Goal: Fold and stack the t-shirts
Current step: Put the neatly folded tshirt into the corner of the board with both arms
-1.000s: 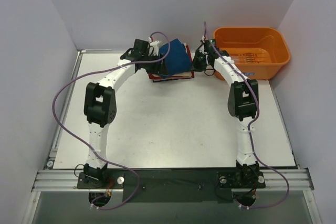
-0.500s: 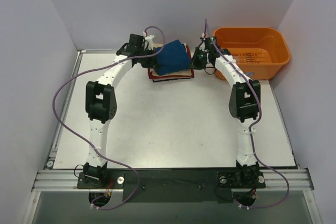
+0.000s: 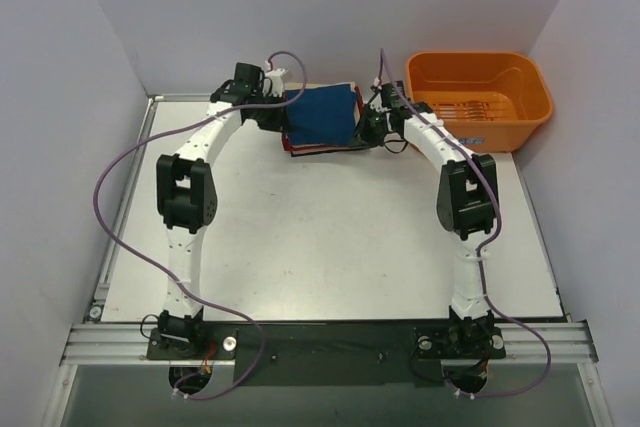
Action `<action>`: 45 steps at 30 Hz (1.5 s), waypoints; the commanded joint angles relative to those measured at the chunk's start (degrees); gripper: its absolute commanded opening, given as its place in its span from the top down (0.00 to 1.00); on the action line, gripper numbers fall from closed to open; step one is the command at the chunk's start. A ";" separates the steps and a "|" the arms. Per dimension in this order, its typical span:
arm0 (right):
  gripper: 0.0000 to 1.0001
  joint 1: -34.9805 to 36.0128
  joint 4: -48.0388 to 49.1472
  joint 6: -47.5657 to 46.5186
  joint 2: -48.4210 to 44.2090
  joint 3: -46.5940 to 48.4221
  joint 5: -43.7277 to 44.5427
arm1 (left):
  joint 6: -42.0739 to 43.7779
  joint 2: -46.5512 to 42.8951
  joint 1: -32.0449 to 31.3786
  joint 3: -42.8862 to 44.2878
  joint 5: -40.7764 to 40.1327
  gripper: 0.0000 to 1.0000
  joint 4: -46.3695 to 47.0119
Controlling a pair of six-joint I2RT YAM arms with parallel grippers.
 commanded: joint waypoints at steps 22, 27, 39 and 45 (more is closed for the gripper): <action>0.68 -1.51 5.46 2.07 -7.80 8.67 5.51 | 0.59 -3.29 4.60 11.76 7.82 0.48 -1.87; 0.99 -0.89 18.82 11.14 2.62 15.15 4.28 | -5.30 3.54 2.40 15.01 8.71 0.88 4.82; 1.00 -0.71 25.35 13.62 16.10 22.72 12.89 | -8.21 14.11 1.08 19.14 -2.61 0.91 15.99; 1.00 -1.15 24.02 11.25 14.97 24.22 11.75 | -7.42 12.71 2.22 20.90 -2.28 0.92 15.89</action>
